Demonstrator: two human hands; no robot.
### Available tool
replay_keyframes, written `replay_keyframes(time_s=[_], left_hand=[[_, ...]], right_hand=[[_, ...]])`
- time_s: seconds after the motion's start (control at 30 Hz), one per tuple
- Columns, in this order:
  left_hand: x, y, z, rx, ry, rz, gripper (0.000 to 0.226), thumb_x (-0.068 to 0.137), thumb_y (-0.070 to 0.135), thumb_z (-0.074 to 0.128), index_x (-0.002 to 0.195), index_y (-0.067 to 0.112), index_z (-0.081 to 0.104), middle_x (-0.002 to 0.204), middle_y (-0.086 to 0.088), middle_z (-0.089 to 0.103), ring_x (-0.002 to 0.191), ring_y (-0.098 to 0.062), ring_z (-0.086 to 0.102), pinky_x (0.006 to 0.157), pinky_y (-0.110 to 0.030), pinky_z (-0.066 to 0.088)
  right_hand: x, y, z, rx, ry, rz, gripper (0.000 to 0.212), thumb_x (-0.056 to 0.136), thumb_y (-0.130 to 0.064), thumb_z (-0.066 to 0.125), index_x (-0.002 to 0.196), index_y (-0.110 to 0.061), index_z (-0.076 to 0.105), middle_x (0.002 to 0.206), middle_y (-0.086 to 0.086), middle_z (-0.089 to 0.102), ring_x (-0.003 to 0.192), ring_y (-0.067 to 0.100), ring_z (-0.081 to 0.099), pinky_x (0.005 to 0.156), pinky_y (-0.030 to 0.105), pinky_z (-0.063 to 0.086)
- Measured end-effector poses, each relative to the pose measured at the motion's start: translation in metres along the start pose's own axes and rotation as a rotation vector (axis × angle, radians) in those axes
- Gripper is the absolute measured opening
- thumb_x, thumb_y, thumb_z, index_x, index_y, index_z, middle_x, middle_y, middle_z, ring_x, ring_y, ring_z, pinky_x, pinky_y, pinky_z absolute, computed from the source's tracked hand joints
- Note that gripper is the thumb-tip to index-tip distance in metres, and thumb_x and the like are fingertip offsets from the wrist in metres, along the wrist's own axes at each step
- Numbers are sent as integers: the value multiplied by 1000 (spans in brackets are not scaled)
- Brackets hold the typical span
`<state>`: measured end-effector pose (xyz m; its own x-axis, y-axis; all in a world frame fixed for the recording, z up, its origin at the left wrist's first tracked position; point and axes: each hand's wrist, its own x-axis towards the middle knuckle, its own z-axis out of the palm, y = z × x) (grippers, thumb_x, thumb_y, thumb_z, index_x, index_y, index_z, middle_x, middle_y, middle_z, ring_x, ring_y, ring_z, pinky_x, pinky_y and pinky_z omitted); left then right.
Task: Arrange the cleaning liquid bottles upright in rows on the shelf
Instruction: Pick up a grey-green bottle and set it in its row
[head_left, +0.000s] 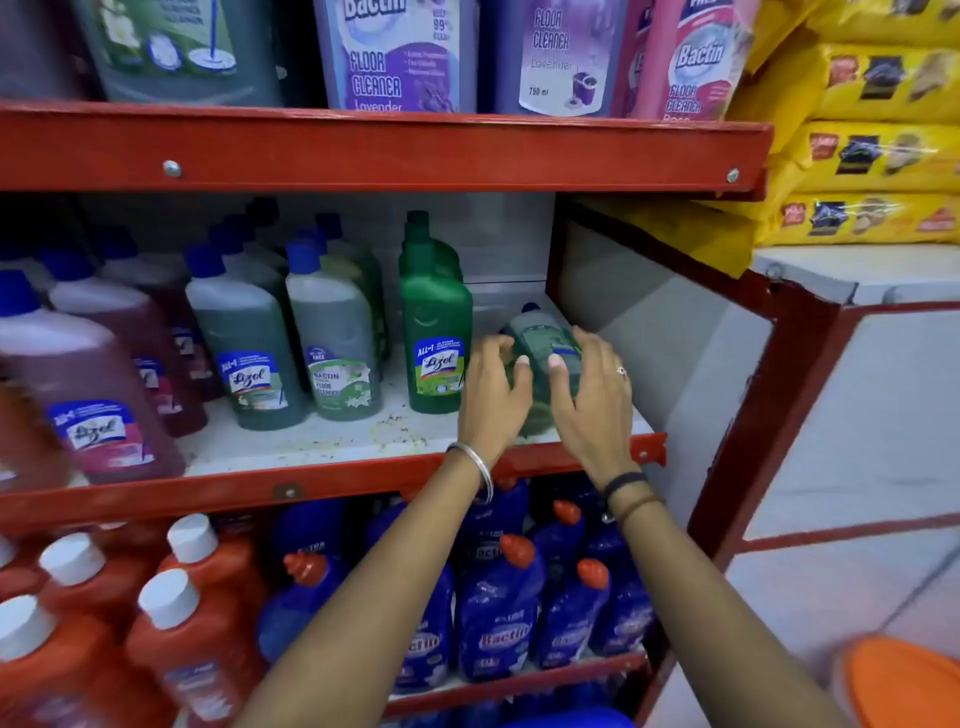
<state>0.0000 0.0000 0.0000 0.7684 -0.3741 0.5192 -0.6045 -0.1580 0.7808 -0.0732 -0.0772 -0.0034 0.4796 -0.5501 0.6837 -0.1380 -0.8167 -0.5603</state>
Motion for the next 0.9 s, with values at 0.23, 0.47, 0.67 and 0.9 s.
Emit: replay_keyframes(time_s=[0.23, 0.47, 0.67, 0.9], left_hand=[[60, -6, 30, 5, -207, -335, 24, 83, 12, 48, 104, 6, 58, 111, -20, 64, 103, -34, 60, 89, -42, 51], [91, -10, 36, -278, -171, -692, 27, 90, 7, 39, 103, -5, 60, 115, -25, 63, 101, -34, 62, 83, -41, 52], [93, -14, 31, -448, -119, -778, 30, 89, 4, 34, 104, -5, 57, 111, -28, 64, 95, -35, 63, 87, -45, 53], [81, 5, 21, -666, -75, -701, 19, 94, 0, 33, 87, 7, 49, 76, -8, 58, 66, -18, 56, 65, -24, 49]], right_hand=[[79, 25, 20, -164, -522, 353, 59, 83, -33, 57, 132, -7, 36, 131, 23, 49, 119, 39, 48, 98, 38, 42], [96, 27, 40, -307, -736, 420, 114, 56, -73, 65, 143, -11, 24, 140, 16, 43, 128, 35, 42, 105, 39, 39], [89, 26, 49, -354, -626, 370, 98, 62, -62, 69, 135, -9, 30, 134, 18, 44, 124, 37, 41, 101, 44, 41], [74, 27, 21, -75, -383, 372, 89, 46, -59, 67, 121, -17, 45, 114, 16, 60, 106, 36, 57, 88, 43, 52]])
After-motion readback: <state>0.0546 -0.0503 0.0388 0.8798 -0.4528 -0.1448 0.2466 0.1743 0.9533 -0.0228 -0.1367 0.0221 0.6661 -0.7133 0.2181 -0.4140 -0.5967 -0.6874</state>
